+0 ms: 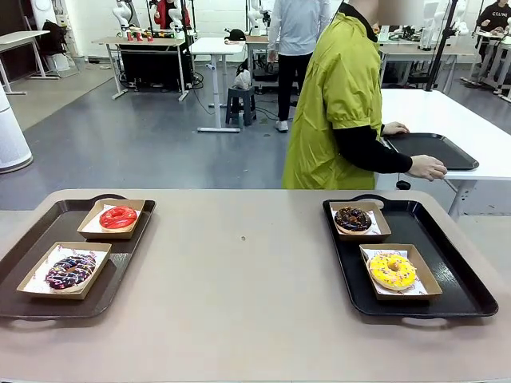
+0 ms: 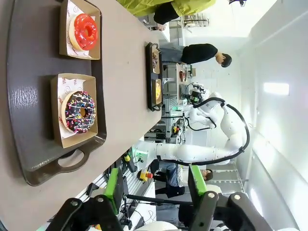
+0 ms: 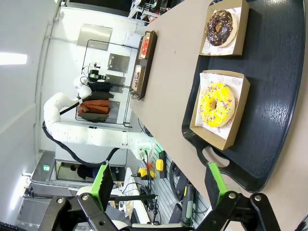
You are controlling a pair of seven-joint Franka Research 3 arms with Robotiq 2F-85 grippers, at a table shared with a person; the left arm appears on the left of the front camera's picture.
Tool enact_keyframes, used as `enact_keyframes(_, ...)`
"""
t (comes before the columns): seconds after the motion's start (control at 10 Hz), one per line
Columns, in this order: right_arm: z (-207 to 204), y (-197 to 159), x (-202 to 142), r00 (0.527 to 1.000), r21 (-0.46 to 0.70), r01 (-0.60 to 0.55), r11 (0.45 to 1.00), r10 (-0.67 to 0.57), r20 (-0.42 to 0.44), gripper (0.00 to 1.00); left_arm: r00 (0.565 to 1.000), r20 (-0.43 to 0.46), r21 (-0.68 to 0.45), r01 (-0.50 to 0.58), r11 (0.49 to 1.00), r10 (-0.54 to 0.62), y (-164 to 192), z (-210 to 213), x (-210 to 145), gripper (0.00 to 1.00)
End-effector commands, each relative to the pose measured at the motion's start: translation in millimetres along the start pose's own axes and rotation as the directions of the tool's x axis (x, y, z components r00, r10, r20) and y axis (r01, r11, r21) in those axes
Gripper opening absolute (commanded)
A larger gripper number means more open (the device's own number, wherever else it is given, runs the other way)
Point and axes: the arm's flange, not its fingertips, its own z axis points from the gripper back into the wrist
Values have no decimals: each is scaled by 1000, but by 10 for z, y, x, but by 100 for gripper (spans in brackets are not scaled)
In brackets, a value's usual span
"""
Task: Individually package the donuts and arrange them on the tray.
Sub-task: Place the picked Paper togo box on the Handle tray.
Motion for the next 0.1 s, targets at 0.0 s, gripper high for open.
enact_keyframes(0.0, 20, 15, -20, 1000, 4, 1, 1000, -1, -12, 100, 1000, 9, 12, 0, 1000, 0, -12, -18, -44, 71)
